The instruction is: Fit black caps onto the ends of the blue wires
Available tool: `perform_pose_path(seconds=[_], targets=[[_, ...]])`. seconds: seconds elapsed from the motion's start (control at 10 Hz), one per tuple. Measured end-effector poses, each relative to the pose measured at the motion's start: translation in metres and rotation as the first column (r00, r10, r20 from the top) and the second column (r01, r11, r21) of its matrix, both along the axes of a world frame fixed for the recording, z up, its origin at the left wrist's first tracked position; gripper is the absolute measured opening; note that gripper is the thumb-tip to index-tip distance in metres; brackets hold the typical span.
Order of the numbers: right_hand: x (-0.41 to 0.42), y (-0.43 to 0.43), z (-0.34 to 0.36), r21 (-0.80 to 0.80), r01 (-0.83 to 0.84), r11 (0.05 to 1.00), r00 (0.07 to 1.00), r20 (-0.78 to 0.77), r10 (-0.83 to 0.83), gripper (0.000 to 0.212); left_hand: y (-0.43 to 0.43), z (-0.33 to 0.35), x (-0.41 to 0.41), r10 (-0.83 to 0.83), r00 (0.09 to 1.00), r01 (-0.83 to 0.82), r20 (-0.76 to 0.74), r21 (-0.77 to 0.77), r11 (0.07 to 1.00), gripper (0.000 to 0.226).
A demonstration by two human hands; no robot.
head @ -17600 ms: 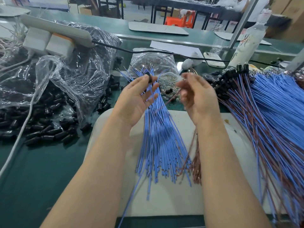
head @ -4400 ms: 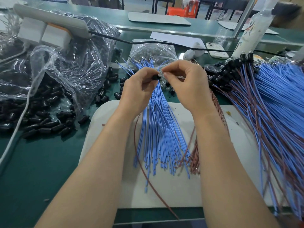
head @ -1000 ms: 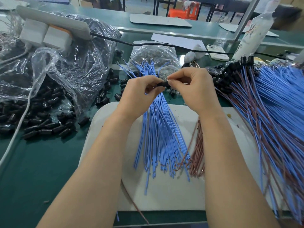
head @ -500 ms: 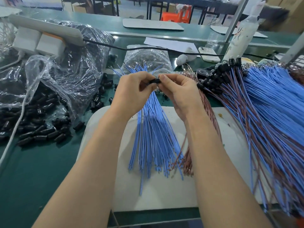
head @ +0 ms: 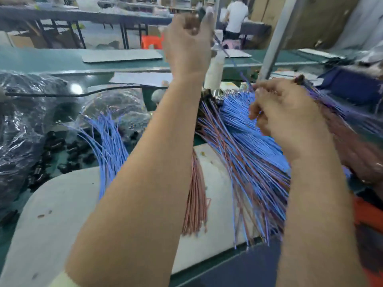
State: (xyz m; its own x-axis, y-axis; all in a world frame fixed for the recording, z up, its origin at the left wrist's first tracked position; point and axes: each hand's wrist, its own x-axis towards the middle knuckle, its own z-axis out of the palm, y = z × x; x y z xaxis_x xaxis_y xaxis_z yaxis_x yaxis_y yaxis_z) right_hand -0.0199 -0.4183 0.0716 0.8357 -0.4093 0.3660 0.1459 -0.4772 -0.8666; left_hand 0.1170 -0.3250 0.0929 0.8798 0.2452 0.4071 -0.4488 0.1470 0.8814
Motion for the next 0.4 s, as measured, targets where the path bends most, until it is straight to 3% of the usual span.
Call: perform_pose_path(seconds=[0.1,0.2,0.3,0.4], targets=[[0.028,-0.014,-0.046,-0.257,0.243,0.935,0.934,-0.198,-0.297,0.013,-0.02,-0.052,0.005,0.012,0.974,0.079,-0.228,0.382,0.921,0.024],[0.05,-0.01,-0.096,-0.368,0.328,0.87,0.829,-0.33,-0.452,0.022,-0.034,-0.111,-0.009,-0.059,0.926,0.223,-0.374,0.413,0.883,0.047],[0.053,-0.007,-0.116,-0.383,0.39,0.837,0.813,-0.283,-0.509,0.017,-0.036,-0.128,-0.011,-0.052,0.956,0.198,-0.29,0.505,0.84,0.055],[0.052,-0.008,-0.114,-0.337,0.428,0.838,0.838,-0.199,-0.508,0.012,-0.034,-0.124,-0.014,-0.044,0.982,0.136,-0.185,0.517,0.845,0.044]])
